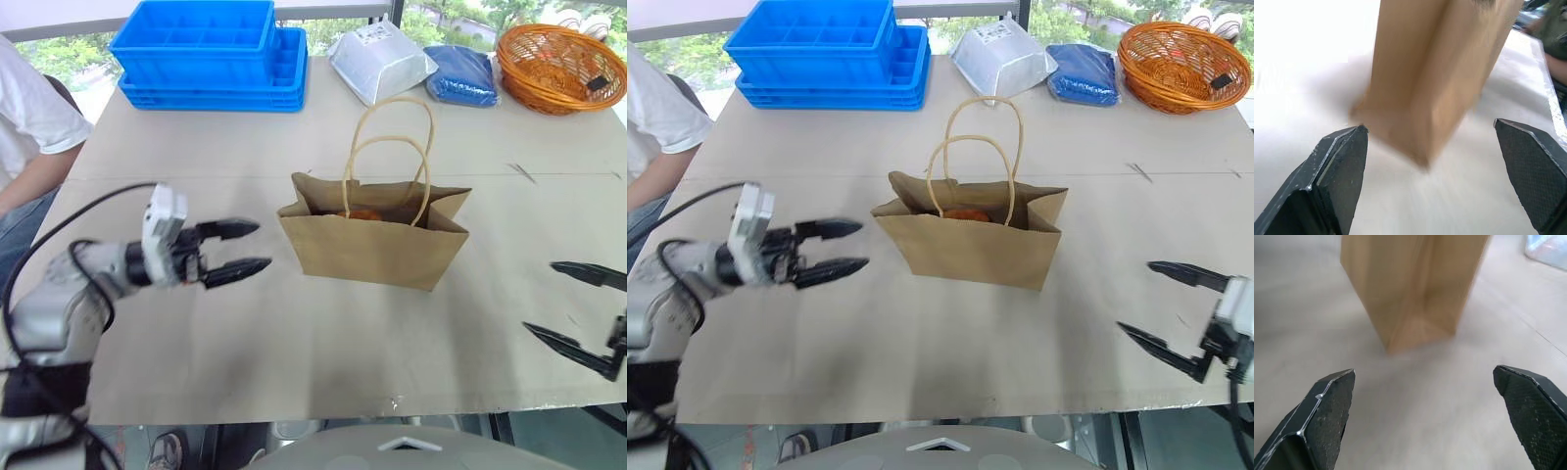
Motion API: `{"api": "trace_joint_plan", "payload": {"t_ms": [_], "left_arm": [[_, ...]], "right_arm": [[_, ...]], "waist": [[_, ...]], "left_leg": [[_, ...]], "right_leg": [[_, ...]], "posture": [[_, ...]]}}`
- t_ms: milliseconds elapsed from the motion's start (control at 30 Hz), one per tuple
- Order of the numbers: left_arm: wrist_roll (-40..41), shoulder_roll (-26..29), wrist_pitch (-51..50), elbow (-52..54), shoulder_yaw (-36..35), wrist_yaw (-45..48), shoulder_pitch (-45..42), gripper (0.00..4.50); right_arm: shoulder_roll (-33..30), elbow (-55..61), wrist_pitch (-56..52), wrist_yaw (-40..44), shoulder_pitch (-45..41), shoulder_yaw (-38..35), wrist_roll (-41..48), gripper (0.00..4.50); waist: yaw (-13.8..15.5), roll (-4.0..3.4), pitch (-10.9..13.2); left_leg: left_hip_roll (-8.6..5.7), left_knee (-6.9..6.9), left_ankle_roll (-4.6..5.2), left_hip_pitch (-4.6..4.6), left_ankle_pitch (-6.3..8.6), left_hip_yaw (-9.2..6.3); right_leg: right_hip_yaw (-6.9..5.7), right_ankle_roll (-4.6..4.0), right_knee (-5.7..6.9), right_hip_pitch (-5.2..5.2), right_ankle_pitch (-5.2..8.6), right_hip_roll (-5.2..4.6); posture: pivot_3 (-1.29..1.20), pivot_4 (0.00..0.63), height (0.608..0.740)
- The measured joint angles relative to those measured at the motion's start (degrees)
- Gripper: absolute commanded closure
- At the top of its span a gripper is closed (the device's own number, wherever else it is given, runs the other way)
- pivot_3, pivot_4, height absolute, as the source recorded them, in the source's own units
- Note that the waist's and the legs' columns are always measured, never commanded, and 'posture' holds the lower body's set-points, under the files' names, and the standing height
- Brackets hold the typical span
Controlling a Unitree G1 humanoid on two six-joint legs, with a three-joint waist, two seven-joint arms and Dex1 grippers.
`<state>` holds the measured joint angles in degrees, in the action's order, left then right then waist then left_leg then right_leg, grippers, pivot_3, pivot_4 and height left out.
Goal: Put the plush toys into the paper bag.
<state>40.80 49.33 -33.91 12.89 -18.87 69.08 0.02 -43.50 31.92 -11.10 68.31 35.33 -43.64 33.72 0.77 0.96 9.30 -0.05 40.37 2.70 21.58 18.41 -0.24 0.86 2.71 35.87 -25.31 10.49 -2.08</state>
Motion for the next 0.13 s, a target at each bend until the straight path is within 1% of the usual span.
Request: {"api": "trace_joint_plan", "payload": {"t_ms": [33,133], "left_arm": [[0.44,0.03,-0.99,1.26,-2.08,-0.84,2.7,0.04],[1.38,0.26,-2.39,3.48,-6.98,-2.18,8.16,0.04]], "right_arm": [[0.04,-1.44,0.82,0.98,0.7,-1.14,-0.32,0.0],[0.29,-4.4,3.07,3.09,2.44,-3.49,-0.85,0.0]], "waist": [[0.14,0.01,0.0],[0.25,-0.01,-0.01]], "left_leg": [[0.01,0.0,0.0,0.0,0.0,0.0],[0.0,0.0,0.0,-0.22,0.0,0.01]], "right_leg": [[-0.02,-0.18,0.0,0.01,0.11,0.0],[-0.02,-0.19,0.0,0.2,0.16,0.03]], "posture": [[0.0,0.15,0.74],[0.0,0.15,0.74]]}}
